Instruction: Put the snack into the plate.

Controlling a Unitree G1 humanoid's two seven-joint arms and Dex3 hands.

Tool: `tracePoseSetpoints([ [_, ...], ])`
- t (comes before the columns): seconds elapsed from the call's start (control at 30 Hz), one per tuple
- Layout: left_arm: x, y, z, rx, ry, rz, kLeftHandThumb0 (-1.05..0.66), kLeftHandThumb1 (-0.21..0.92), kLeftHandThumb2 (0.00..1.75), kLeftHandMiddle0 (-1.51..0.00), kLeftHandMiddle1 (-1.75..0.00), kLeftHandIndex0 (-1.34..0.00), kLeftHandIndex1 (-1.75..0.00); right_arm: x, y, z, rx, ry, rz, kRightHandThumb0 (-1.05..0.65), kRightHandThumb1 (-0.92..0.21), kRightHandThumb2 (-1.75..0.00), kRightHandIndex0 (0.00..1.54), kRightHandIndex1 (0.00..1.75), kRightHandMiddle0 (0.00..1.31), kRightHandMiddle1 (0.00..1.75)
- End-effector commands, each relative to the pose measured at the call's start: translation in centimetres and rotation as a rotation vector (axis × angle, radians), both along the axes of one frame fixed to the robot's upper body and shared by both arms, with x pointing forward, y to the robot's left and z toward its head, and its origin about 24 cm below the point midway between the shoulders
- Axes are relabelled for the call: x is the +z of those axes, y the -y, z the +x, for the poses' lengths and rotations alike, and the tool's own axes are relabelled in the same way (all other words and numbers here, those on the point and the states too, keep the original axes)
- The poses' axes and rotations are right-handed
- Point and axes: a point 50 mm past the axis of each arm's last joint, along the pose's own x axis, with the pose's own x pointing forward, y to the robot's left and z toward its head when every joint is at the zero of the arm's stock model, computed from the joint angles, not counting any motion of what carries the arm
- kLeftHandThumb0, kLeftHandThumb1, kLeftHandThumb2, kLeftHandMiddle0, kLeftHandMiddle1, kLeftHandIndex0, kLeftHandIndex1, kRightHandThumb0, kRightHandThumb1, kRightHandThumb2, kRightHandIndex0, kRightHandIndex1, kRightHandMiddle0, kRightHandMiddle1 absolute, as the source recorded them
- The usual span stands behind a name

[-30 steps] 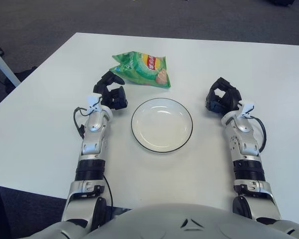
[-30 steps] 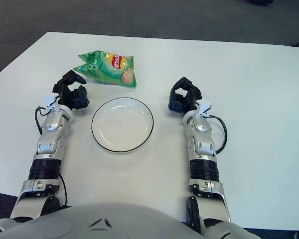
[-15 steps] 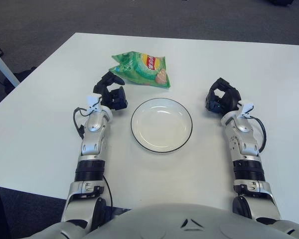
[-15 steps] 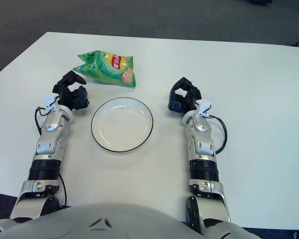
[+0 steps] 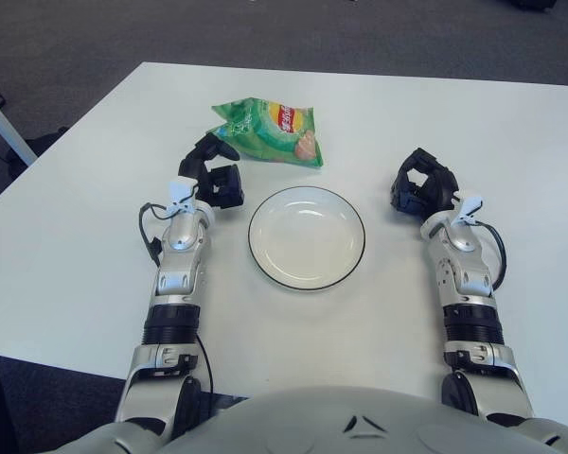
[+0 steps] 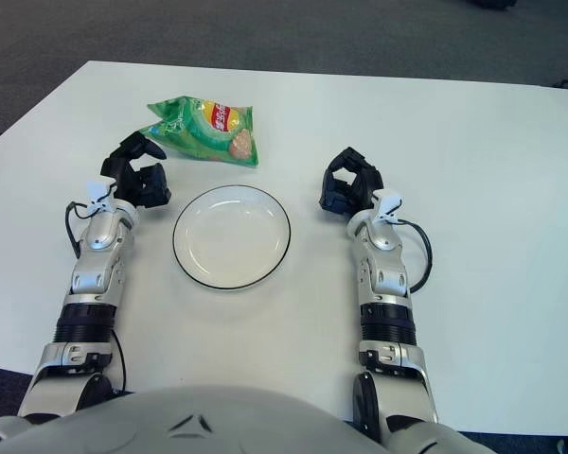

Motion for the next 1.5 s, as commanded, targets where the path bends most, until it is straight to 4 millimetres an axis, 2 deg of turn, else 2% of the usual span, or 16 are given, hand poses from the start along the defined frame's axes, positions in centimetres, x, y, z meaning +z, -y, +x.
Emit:
tracePoseSetpoints([
  [0.0,-2.3,-0.5,-1.3,0.037,-0.074,0.040,-0.51,0.23,1.42,-1.31,-1.75,-0.68,-1.75,-5.0,1.0,-2.9,-0.046,-0.202,0.015,-0.50,-0.27,-1.37,1.29,1.75,0.65,1.75],
  [0.3,-1.9,-0.6,-1.1,0.047,-0.066,0.120,-0.52,0.21,1.45,-1.32,-1.75,-0.70,-1.75,-5.1,1.0,-2.7,-0.052,-0.213,0.018,-0.50,-0.27,-1.38,1.27,1.75,0.65,1.75],
  [0.47,-1.2,-0.6,-0.8,0.117,0.044,0.398,-0.53,0.21,1.45,-1.32,-1.75,-0.70,-1.75,-5.0,0.9,-2.7,-0.044,-0.210,0.009,-0.50,-0.27,-1.38,1.28,1.75,0.65,1.75],
  [0.63,-0.9,-0.5,-0.6,0.148,0.108,0.566,-0.53,0.19,1.47,-1.33,-1.75,-0.72,-1.75,-5.0,0.8,-2.6,-0.038,-0.206,-0.002,-0.50,-0.27,-1.38,1.29,1.75,0.66,1.75],
  [1.0,-0.4,-0.5,-0.4,0.200,0.158,0.764,-0.52,0.23,1.43,-1.33,-1.75,-0.69,-1.75,-5.1,0.8,-2.6,-0.028,-0.197,-0.005,-0.50,-0.28,-1.37,1.31,1.75,0.65,1.75],
  [1.13,0.5,-0.5,0.0,0.232,0.239,0.854,-0.51,0.24,1.41,-1.33,-1.75,-0.68,-1.75,-5.1,0.8,-2.6,-0.023,-0.196,-0.013,-0.50,-0.28,-1.36,1.31,1.75,0.64,1.75],
  [1.47,2.7,-0.6,0.5,0.260,0.342,0.933,-0.51,0.26,1.39,-1.33,-1.75,-0.66,-1.75,-5.2,0.7,-2.5,-0.019,-0.200,-0.014,-0.50,-0.28,-1.36,1.31,1.75,0.65,1.75],
])
